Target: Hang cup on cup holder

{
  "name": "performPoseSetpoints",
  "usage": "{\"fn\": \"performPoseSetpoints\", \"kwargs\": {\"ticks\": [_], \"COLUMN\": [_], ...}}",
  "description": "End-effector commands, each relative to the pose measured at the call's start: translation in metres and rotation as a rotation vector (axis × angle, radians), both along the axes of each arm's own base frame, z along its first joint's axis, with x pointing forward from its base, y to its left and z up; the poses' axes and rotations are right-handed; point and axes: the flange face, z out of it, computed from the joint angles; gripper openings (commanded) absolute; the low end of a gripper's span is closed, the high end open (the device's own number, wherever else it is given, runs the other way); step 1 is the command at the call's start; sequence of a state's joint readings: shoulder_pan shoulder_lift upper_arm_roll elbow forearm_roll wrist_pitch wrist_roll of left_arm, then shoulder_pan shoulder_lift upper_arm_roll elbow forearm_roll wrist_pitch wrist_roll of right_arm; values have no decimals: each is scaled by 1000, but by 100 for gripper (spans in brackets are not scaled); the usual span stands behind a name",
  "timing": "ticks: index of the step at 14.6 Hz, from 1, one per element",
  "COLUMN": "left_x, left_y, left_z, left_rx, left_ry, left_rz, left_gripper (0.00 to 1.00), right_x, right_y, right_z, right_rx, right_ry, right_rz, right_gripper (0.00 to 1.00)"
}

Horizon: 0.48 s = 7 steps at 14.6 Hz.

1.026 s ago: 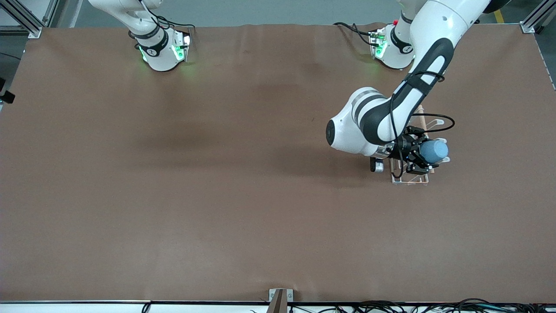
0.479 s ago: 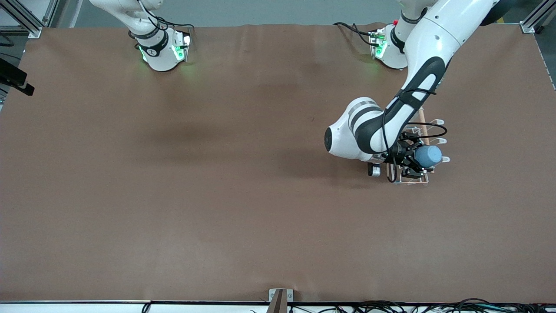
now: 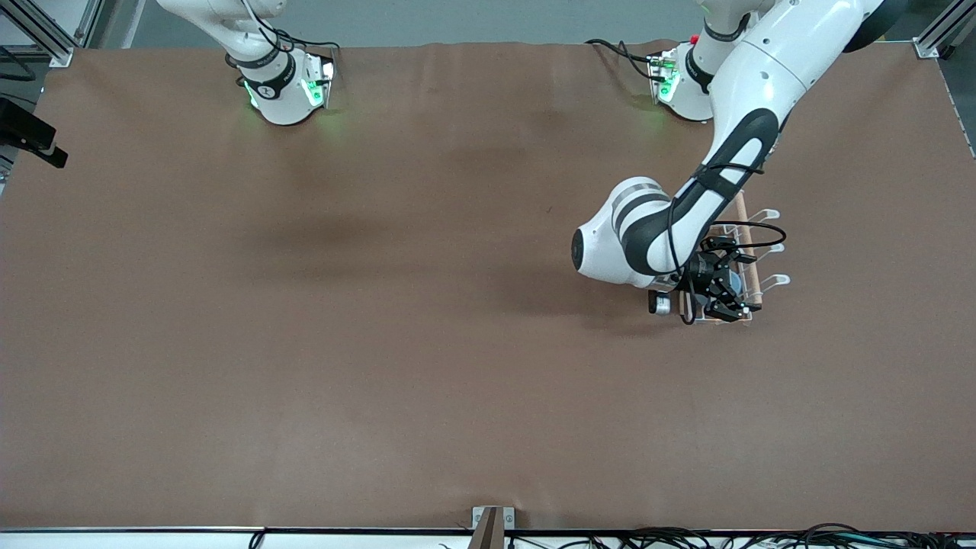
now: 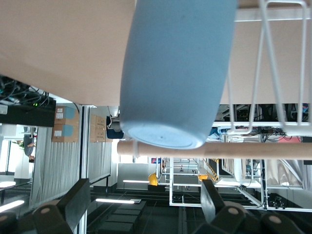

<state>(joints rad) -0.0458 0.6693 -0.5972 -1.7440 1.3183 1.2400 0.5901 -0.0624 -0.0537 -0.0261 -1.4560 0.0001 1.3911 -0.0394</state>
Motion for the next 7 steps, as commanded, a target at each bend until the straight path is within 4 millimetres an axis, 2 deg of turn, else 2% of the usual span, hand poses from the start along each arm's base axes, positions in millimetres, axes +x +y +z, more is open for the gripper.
{"fn": "performPoseSetpoints", "kwargs": {"ticks": [1,2,7], "left_x": [10,13,25], "left_y": [-10,-17,-32], "left_z": [62,92,192], "left_rx": [-72,-154,-466], "left_ry": [-110,-180,-436], "left_rz": [56,125,440], "left_gripper": [100,100,100], "right_x": [-7,-7,-6], "right_y": [0,0,3], "right_z": [-2,-1,-3], "right_rx": [-12,-12,-12], "right_ry": [-6,-7,-2], "right_rz": [3,3,10], "right_gripper": [99,99,99]}}
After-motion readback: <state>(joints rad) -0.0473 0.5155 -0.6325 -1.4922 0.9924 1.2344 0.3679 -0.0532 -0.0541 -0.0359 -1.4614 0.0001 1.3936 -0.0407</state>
